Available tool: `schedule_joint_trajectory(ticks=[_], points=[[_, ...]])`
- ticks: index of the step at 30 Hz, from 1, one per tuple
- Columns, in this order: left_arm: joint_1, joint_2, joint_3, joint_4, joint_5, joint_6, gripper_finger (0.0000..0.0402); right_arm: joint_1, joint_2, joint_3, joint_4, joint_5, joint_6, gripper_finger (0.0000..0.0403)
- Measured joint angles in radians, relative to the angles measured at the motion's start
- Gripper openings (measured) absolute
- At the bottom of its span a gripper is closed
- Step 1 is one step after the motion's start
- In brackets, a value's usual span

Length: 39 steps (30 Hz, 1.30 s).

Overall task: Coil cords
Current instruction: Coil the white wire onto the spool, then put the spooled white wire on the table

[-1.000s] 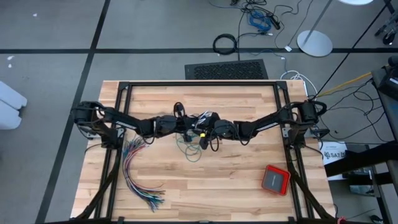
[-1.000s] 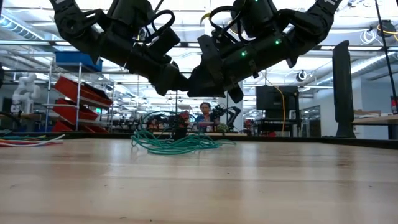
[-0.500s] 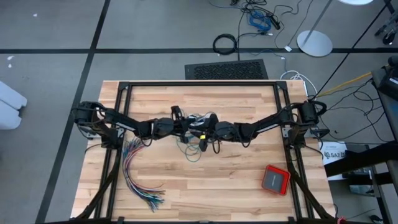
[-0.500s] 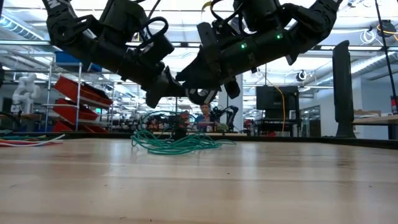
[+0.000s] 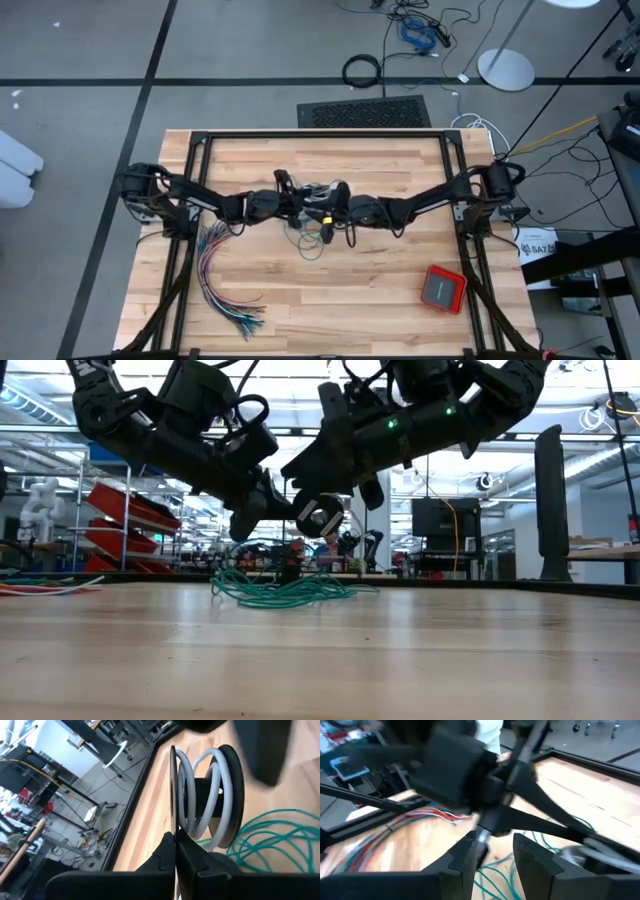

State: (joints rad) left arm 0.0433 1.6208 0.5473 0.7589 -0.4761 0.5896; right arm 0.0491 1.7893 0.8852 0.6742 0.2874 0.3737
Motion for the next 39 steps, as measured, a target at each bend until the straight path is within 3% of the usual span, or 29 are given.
schedule_joint_trajectory(ticks=[13, 18, 25, 39], points=[[0.07, 0.034, 0.001, 0.05, -0.042, -0.006, 0.0, 0.111, -0.095, -0.002, -0.206, 0.009, 0.046, 0.0116], [0.095, 0.034, 0.021, 0.041, -0.046, 0.053, 0.0, 0.198, -0.144, -0.002, -0.37, 0.11, 0.114, 0.0116], [0.134, 0.049, 0.113, -0.062, -0.024, 0.199, 0.0, 0.313, -0.161, -0.002, -0.459, 0.241, 0.216, 0.0116], [0.187, 0.363, 0.417, -0.217, -0.051, 0.488, 0.0, 0.457, -0.161, -0.002, -0.495, 0.417, 0.315, 0.0116]])
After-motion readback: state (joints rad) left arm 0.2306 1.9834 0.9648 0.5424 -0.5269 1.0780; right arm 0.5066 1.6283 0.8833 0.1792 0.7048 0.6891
